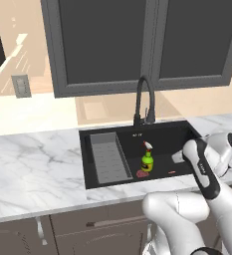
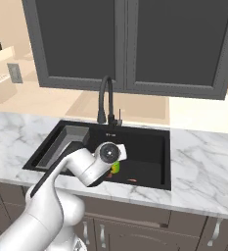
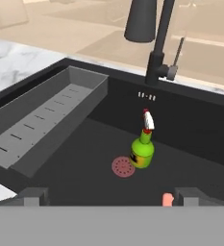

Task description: Pick up the bar soap and spray from the sink, and place them back in the cabinet, and close the cabinet doors.

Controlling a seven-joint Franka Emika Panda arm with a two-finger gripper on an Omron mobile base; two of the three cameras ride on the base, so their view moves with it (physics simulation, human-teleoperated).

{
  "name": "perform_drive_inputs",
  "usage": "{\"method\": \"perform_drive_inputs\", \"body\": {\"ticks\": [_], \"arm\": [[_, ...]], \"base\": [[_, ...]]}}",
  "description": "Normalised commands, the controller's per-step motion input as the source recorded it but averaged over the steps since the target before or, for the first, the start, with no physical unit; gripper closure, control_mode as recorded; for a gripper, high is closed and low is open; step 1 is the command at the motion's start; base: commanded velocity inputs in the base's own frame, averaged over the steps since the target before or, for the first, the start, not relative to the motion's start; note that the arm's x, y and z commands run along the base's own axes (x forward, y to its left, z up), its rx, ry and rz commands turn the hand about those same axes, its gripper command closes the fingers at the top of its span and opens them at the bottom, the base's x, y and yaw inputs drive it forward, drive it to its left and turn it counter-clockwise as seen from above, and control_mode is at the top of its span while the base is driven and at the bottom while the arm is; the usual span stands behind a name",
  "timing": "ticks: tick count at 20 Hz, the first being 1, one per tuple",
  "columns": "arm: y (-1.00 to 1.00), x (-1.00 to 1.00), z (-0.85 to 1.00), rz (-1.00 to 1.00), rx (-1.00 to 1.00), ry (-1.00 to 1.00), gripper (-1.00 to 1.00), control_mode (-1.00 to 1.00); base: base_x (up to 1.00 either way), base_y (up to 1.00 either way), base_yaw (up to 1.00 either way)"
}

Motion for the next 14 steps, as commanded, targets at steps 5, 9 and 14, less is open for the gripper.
{"method": "perform_drive_inputs", "body": {"ticks": [5,9,14], "arm": [[0.0,0.23,-0.13,0.0,0.0,0.0,-1.0,-1.0],[0.0,0.21,-0.22,0.0,0.01,-0.02,-1.0,-1.0],[-0.01,0.14,-0.22,0.0,0.01,-0.03,-1.0,-1.0]], "base": [[0.0,0.0,0.0],[0.0,0.0,0.0],[0.0,0.0,0.0]]}}
